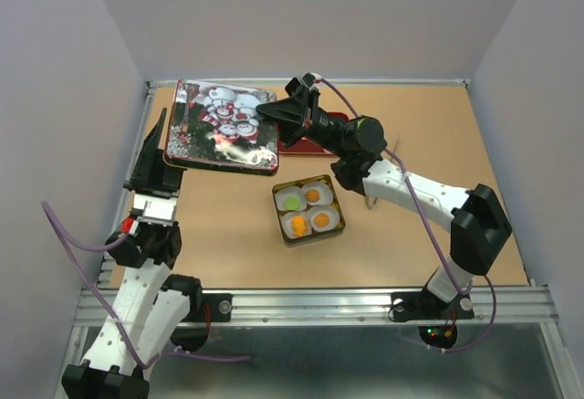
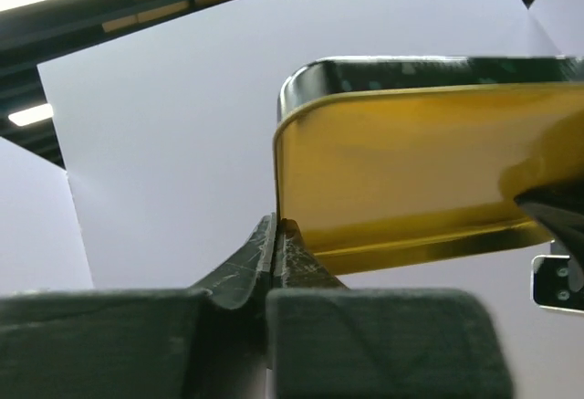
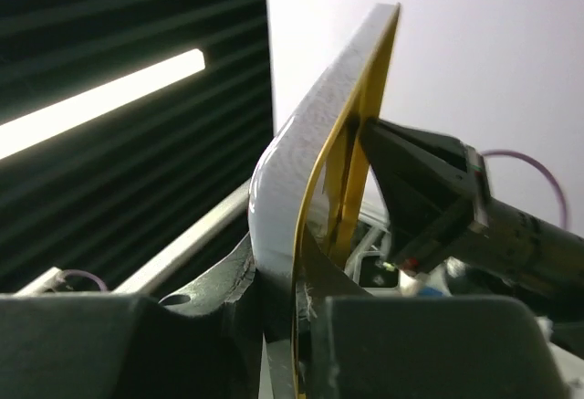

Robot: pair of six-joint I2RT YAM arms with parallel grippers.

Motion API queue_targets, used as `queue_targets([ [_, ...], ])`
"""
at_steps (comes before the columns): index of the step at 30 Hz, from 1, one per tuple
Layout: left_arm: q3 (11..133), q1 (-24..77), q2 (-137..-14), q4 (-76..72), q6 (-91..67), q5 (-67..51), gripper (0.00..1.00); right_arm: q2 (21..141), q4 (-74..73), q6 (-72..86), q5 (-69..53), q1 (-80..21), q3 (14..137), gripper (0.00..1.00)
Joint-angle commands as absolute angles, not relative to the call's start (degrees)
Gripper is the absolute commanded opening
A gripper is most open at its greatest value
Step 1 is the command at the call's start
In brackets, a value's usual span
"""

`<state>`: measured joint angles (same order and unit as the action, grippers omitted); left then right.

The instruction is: Pack the cookies

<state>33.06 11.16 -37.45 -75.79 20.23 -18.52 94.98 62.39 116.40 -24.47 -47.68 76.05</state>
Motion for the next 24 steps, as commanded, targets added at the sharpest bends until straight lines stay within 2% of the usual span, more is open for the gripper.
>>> queue_targets([
  [1, 34.3, 11.4, -37.8, -78.8, 21.1, -17.3, 0.37, 91.7, 66.6, 135.7, -25.4, -48.0, 72.8, 0.01],
  [2, 34.1, 11.4, -37.4, -78.1, 21.9, -16.4, 0.51, 91.3, 66.9, 135.7, -24.6, -48.0, 71.6, 0.00],
  [6, 33.0, 11.4, -35.4, -74.6, 24.0, -14.1, 0.66, 91.6, 68.1, 135.6, -23.5, -48.0, 70.7, 0.00],
  [15, 27.8, 11.4, -26.5, -62.1, 26.9, -8.7, 0.70, 93.6, 72.2, 137.7, -20.6, -41.1, 74.1, 0.00],
  [21, 27.7, 11.4, -25.0, -53.1, 27.4, -7.5, 0.71, 103.6, 72.3, 139.9, -25.2, -31.5, 90.8, 0.00],
  [23, 28.7, 11.4, -25.1, -50.9, 25.8, -4.9, 0.72, 105.8, 72.2, 139.2, -28.7, -28.8, 94.1, 0.00],
  [24, 29.7, 11.4, -25.1, -47.5, 22.4, -3.6, 0.75, 107.0, 72.2, 138.5, -34.4, -27.3, 96.0, 0.00],
])
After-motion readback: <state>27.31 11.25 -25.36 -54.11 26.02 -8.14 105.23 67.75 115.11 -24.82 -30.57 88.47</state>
